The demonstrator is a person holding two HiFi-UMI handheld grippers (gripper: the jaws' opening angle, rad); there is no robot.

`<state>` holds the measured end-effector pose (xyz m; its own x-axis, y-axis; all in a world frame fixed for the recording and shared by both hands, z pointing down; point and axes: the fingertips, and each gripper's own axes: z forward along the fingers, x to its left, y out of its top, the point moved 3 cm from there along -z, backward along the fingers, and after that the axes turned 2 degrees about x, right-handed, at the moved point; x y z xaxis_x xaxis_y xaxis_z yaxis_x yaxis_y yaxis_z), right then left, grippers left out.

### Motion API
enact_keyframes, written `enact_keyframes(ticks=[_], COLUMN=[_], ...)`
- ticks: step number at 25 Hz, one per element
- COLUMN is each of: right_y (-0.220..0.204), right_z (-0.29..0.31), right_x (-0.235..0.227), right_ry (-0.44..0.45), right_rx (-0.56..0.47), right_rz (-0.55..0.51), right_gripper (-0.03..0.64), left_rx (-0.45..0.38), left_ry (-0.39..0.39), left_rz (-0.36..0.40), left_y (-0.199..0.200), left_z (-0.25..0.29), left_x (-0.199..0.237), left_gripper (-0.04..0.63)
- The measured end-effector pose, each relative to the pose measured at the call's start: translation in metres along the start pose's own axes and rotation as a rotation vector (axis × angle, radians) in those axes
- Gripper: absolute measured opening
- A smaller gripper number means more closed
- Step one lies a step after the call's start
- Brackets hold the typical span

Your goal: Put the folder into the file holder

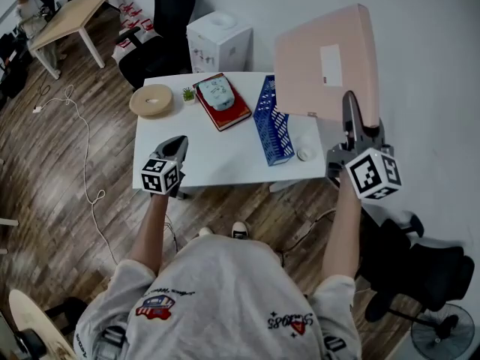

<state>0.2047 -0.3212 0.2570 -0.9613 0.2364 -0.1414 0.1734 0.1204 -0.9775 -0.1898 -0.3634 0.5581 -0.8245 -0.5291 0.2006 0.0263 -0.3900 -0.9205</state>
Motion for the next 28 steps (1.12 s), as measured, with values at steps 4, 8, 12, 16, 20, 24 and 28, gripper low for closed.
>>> enact_keyframes(ticks=[4,8,12,16,20,24,28], right_y=[-0.011,-0.028,-0.041,-0.054,-0.066,-0.084,-0.106], right_z=[-0.012,-0.021,-0.025,-0.028,-0.027,-0.021,-0.015], right_x=[-0.009,-0.008,-0.007,-0.007,-0.008,-0.012,-0.016], right_ry=[-0.024,-0.022,-0.008,-0.003,0.004,0.007,0.011], right_rx=[0.031,0.086,0.133,0.173,0.209,0.247,0.294], right_rz=[-0.030,-0.064,-0.111,-0.141,-0.144,-0.142,-0.144], right_gripper=[0.163,0.163,0.163,0.164,0.166,0.166,0.164], left_rx=[0.013,0.020,0.025,0.036,0.045,0.046,0.044], left_ry=[-0.049,-0.082,-0.094,-0.104,-0.106,-0.103,-0.090], left_rz=[0.007,0.011,0.007,0.001,-0.003,-0.003,-0.007], left_y=[-0.001,-0.003,-0.004,-0.009,-0.012,-0.011,-0.011], left_z=[0.016,0.026,0.032,0.037,0.040,0.041,0.036], left_x=[-0.014,-0.024,-0.028,-0.033,-0.033,-0.032,-0.030], left_gripper=[0.008,0.008,0.008,0.008,0.008,0.008,0.008])
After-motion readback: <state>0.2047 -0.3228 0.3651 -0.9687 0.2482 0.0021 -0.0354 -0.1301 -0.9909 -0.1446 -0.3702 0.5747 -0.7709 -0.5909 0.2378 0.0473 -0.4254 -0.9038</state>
